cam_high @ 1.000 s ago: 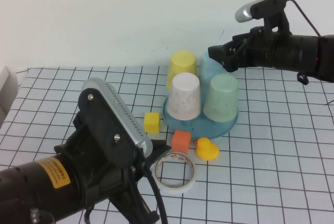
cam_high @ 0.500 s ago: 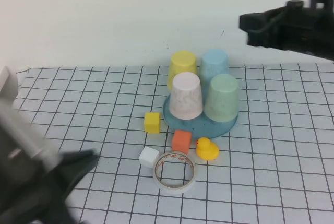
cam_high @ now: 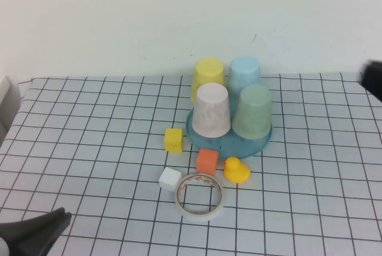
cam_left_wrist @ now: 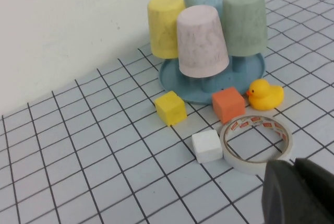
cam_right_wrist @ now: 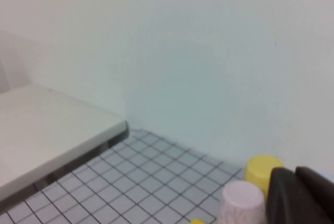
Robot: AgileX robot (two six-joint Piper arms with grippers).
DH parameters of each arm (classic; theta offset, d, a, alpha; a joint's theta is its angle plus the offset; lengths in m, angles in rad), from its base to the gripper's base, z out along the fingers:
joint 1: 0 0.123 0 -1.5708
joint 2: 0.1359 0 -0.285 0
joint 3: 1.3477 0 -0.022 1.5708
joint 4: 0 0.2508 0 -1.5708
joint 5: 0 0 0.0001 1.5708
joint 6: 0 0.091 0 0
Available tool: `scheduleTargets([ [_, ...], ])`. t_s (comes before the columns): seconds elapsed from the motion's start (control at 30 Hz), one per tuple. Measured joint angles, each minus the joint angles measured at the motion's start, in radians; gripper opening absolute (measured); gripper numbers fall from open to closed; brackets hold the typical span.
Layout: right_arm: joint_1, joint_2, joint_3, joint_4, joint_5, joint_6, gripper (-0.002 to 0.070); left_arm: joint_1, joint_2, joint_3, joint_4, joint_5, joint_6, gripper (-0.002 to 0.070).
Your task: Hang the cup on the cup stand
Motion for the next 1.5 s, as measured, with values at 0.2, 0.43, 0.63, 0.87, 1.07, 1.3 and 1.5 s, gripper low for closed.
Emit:
scheduleTargets([
  [0.2,0.0,-0.288,0.138,0.0,-0.018,0.0,0.0005,0.0,-0.002,0.004,0.004,0.063,0.0,0.0],
  [0.43,0.0,-0.541,0.242,0.0,-0.038,0.0,0.0005,0.0,-0.002,0.006,0.011,0.162,0.002,0.0],
  [0.63,0.0,-0.635,0.282,0.0,-0.129,0.0,0.0005,0.0,-0.002,0.006,0.013,0.236,0.002,0.0],
  [0.87,0.0,-0.643,0.285,0.004,-0.238,0.0,0.0004,0.0,-0.002,0.006,0.019,0.306,0.002,-0.0001],
  [1.07,0.0,-0.643,0.286,0.008,-0.26,0.0,0.0002,0.002,-0.002,0.006,0.021,0.351,0.002,-0.0001],
  [1.3,0.0,-0.643,0.334,0.017,-0.39,-0.042,0.0002,0.002,-0.002,0.006,0.022,0.36,0.004,-0.0001],
  [1.5,0.0,-0.643,0.337,0.021,-0.445,-0.148,0.0001,0.002,-0.002,0.006,0.022,0.36,0.004,-0.0001],
])
